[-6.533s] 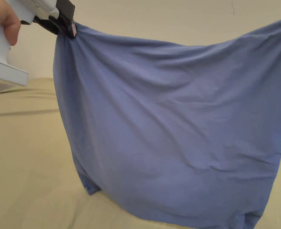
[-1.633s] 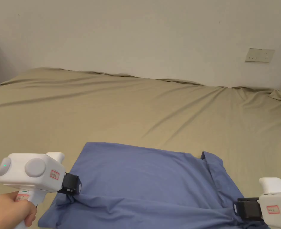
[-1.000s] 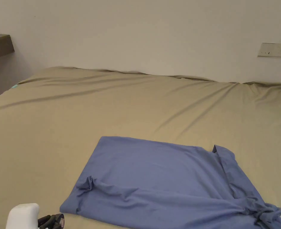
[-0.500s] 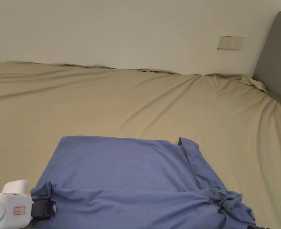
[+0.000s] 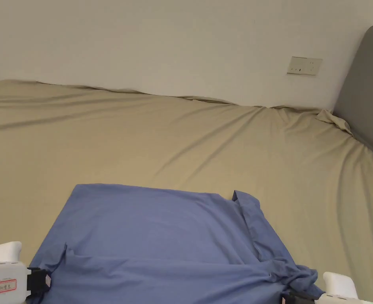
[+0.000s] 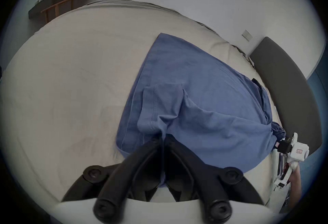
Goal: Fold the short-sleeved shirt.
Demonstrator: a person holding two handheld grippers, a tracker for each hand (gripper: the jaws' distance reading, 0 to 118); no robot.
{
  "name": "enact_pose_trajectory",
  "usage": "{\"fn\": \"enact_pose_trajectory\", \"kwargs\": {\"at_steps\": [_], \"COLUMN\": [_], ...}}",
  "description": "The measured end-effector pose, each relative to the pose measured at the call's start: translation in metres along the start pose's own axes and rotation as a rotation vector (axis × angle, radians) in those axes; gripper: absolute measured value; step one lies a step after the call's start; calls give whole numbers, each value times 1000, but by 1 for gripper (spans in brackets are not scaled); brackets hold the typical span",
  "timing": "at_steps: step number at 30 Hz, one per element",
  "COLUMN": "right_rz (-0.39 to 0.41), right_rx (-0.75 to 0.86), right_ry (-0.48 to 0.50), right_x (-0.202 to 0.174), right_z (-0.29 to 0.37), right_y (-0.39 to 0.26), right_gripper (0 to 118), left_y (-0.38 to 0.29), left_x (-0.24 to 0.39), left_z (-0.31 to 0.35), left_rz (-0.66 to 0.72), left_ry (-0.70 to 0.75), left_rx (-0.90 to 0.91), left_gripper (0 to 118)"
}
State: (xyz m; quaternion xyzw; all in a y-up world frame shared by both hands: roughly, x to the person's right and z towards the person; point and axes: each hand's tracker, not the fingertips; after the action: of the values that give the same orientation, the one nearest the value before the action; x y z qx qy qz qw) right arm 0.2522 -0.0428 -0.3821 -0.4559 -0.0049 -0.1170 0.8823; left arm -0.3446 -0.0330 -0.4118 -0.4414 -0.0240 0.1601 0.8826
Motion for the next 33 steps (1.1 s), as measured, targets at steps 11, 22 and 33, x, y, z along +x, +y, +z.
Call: {"fn": "enact_pose_trajectory", "kwargs": {"at_steps": [11,22,33], "right_rz": [80,183,158], "right_rx": [81,47,-77], "right_ry": [93,127,147], "right_x": [-4,-7,25], "right_z": [57,137,189], "right_y": [8,2,-70], "right_gripper": [8,8,8], "left_y": [2,-11,-105], "left_x": [20,12,-5], "left_z": [37,120,191], "left_rz": [-85,-65,2], "left_ry": [-57,-124,-146], "left_rx": [23,87,97], "left_gripper": [1,1,1]}}
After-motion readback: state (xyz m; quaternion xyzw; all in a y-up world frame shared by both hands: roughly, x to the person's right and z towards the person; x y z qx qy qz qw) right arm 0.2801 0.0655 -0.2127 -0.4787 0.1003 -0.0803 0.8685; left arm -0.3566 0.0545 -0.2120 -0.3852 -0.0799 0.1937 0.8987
